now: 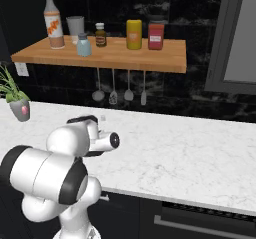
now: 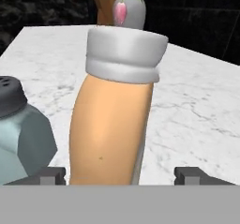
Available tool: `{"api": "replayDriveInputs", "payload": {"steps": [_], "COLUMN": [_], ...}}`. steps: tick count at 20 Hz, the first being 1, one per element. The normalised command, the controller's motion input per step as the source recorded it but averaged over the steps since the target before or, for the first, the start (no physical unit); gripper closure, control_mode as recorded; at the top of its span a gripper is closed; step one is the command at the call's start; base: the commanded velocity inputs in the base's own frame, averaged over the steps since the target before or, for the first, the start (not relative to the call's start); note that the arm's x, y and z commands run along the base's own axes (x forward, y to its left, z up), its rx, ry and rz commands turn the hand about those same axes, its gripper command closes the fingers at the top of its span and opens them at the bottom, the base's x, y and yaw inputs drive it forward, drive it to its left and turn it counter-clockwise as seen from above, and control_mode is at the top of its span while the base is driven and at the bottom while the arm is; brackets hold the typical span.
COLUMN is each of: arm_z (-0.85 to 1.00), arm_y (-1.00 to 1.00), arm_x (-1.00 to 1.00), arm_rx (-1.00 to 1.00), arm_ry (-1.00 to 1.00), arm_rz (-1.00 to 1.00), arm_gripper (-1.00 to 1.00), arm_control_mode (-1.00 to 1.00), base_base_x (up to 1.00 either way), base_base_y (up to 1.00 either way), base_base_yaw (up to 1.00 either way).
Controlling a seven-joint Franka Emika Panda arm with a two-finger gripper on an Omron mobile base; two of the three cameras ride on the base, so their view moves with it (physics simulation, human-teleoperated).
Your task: Put the shaker and condiment bottle from the counter next to their counterparts in the cabinet.
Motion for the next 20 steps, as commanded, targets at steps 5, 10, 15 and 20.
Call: {"api": "replayDriveInputs", "payload": {"steps": [5, 10, 15, 20], "arm_z": [-0.03, 0.26, 0.7, 0.81], "arm_y": [0.06, -0.01, -0.25, -0.3], "arm_x": [0.04, 0.0, 0.0, 0.0], "arm_rx": [0.0, 0.13, 0.15, 0.04], "arm_ry": [0.05, 0.06, 0.12, 0.16], "arm_rz": [-0.05, -0.07, -0.03, -0.03], "arm_gripper": [1.0, 1.0, 1.0, 1.0], "arm_control_mode": [-1.0, -1.0, -1.0, -1.0], "base_base_x": [0.0, 0.0, 0.0, 0.0], "base_base_y": [0.0, 0.0, 0.0, 0.0], "base_base_yaw": [0.0, 0.0, 0.0, 0.0]}}
